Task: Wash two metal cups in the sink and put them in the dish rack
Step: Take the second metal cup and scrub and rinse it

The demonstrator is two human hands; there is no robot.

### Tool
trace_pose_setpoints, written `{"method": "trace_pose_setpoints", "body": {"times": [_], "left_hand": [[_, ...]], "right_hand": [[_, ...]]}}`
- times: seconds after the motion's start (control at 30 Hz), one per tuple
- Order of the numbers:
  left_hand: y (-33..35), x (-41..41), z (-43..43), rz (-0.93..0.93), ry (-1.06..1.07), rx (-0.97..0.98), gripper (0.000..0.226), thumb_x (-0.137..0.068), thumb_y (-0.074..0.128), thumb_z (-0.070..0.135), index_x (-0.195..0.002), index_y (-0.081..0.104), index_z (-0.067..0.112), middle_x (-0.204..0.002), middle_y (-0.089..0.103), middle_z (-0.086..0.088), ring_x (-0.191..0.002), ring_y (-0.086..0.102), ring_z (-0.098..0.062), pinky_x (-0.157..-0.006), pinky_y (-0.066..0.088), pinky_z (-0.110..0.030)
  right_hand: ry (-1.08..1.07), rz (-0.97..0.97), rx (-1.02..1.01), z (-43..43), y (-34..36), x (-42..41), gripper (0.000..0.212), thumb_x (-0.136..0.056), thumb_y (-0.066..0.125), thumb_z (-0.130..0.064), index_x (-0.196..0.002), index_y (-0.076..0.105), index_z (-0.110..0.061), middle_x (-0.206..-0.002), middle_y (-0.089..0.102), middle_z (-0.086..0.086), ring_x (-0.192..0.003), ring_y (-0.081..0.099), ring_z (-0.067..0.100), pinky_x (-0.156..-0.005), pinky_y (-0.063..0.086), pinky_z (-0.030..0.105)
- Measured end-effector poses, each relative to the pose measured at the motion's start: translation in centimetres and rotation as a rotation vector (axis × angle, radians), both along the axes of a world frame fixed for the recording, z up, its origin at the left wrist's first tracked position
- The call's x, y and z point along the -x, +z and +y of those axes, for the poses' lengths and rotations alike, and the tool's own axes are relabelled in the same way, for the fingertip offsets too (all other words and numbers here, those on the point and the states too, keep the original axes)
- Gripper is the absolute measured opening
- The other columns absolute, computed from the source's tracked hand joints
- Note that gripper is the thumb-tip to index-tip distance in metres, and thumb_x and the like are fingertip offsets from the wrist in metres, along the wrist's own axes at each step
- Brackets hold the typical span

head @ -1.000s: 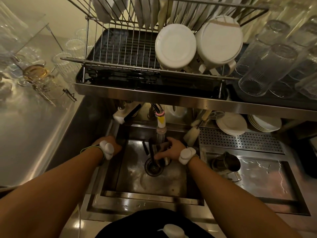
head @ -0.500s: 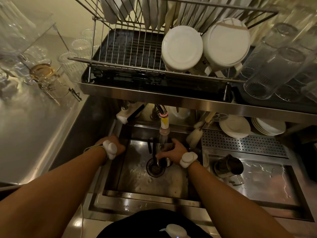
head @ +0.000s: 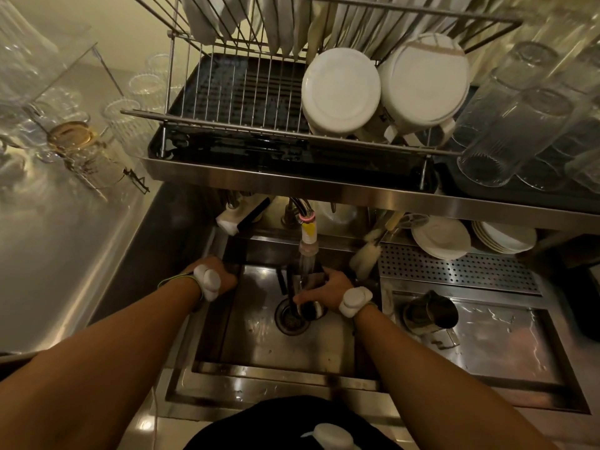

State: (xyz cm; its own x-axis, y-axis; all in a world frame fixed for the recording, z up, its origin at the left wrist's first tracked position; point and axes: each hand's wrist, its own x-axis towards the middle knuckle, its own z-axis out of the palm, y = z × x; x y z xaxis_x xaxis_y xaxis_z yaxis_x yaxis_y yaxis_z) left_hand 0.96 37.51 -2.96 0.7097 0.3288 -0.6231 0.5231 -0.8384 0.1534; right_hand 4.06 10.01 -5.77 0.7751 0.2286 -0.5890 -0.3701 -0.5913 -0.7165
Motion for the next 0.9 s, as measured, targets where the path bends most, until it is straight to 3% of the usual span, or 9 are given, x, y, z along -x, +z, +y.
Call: {"method": "trace_pose_setpoints", "body": {"times": [0.1, 0.17, 0.23, 0.33, 0.47, 0.63, 0.77, 0.83, 0.9], "left_hand": [[0.4, -0.2, 0.0, 0.068, -0.018, -0.015, 0.078, -0.039, 0.07, 0.056, -0.103, 0.066, 0.012, -0.085, 0.066, -0.009, -0.071, 0.06, -0.023, -0.081, 0.055, -0.028], [0.0, -0.2, 0.5, 0.025, -0.01, -0.004, 0.061, -0.064, 0.066, 0.055, -0.106, 0.066, 0.012, -0.097, 0.069, -0.01, -0.081, 0.065, -0.024, -0.08, 0.056, -0.029], [-0.4, -0.1, 0.9, -0.01, 0.011, 0.003, 0.051, -0.078, 0.059, 0.052, -0.108, 0.065, 0.012, -0.104, 0.069, -0.01, -0.088, 0.066, -0.025, -0.078, 0.056, -0.029], [-0.5, 0.0, 0.9, -0.02, 0.013, -0.008, 0.05, -0.079, 0.057, 0.052, -0.107, 0.066, 0.011, -0.1, 0.068, -0.009, -0.086, 0.066, -0.025, -0.075, 0.055, -0.028], [-0.2, 0.1, 0.9, -0.026, 0.005, -0.014, 0.05, -0.08, 0.058, 0.051, -0.108, 0.065, 0.011, -0.09, 0.061, -0.005, -0.077, 0.06, -0.022, -0.066, 0.049, -0.025], [-0.4, 0.0, 0.7, -0.021, 0.02, -0.025, 0.052, -0.081, 0.059, 0.051, -0.115, 0.061, 0.011, -0.112, 0.066, -0.011, -0.089, 0.062, -0.026, -0.07, 0.045, -0.025], [-0.5, -0.1, 0.8, -0.006, -0.001, -0.035, 0.05, -0.08, 0.059, 0.048, -0.113, 0.062, 0.01, -0.109, 0.066, -0.01, -0.084, 0.061, -0.024, -0.068, 0.045, -0.025], [-0.7, -0.1, 0.9, -0.003, -0.005, -0.034, 0.05, -0.081, 0.059, 0.048, -0.113, 0.062, 0.01, -0.106, 0.066, -0.009, -0.089, 0.064, -0.025, -0.069, 0.045, -0.025], [-0.6, -0.1, 0.8, -0.014, -0.01, -0.03, 0.05, -0.081, 0.059, 0.047, -0.113, 0.062, 0.009, -0.103, 0.065, -0.009, -0.087, 0.063, -0.025, -0.069, 0.046, -0.025]], "right_hand": [[-0.069, -0.024, -0.029, 0.4, -0.1, 0.1, 0.065, -0.056, 0.097, -0.028, -0.113, 0.067, -0.021, -0.106, 0.073, -0.002, -0.098, 0.068, 0.017, -0.091, 0.059, 0.039], [-0.105, -0.029, -0.033, 0.6, -0.4, 0.0, 0.077, -0.05, 0.098, -0.032, -0.119, 0.067, -0.019, -0.111, 0.073, 0.002, -0.103, 0.069, 0.022, -0.093, 0.059, 0.044], [-0.005, 0.012, -0.014, 0.8, -1.2, -0.1, 0.092, -0.038, 0.098, -0.044, -0.122, 0.067, -0.021, -0.113, 0.074, 0.0, -0.105, 0.069, 0.021, -0.094, 0.059, 0.044], [-0.065, -0.025, -0.017, 0.6, -1.8, -0.2, 0.098, -0.037, 0.097, -0.052, -0.124, 0.065, -0.02, -0.113, 0.073, 0.0, -0.107, 0.069, 0.022, -0.093, 0.059, 0.043], [-0.027, 0.014, -0.028, 0.9, -0.6, -0.6, 0.063, -0.057, 0.097, -0.025, -0.11, 0.065, -0.021, -0.098, 0.071, -0.005, -0.1, 0.068, 0.021, -0.093, 0.058, 0.038], [-0.097, -0.013, -0.047, 0.5, -1.0, -0.7, 0.081, -0.05, 0.099, -0.033, -0.121, 0.065, -0.018, -0.112, 0.073, 0.001, -0.107, 0.069, 0.023, -0.093, 0.059, 0.043], [-0.048, 0.021, -0.052, 0.6, -0.6, -0.4, 0.067, -0.056, 0.098, -0.027, -0.111, 0.06, -0.021, -0.102, 0.068, -0.008, -0.101, 0.064, 0.015, -0.094, 0.055, 0.034], [-0.137, -0.017, -0.051, 0.7, -1.0, -0.4, 0.075, -0.051, 0.098, -0.03, -0.117, 0.064, -0.018, -0.106, 0.072, -0.001, -0.101, 0.068, 0.021, -0.093, 0.058, 0.042], [-0.08, 0.001, -0.057, 0.8, -1.2, -0.5, 0.086, -0.046, 0.099, -0.034, -0.123, 0.064, -0.018, -0.112, 0.072, 0.001, -0.105, 0.069, 0.024, -0.094, 0.059, 0.042]]}}
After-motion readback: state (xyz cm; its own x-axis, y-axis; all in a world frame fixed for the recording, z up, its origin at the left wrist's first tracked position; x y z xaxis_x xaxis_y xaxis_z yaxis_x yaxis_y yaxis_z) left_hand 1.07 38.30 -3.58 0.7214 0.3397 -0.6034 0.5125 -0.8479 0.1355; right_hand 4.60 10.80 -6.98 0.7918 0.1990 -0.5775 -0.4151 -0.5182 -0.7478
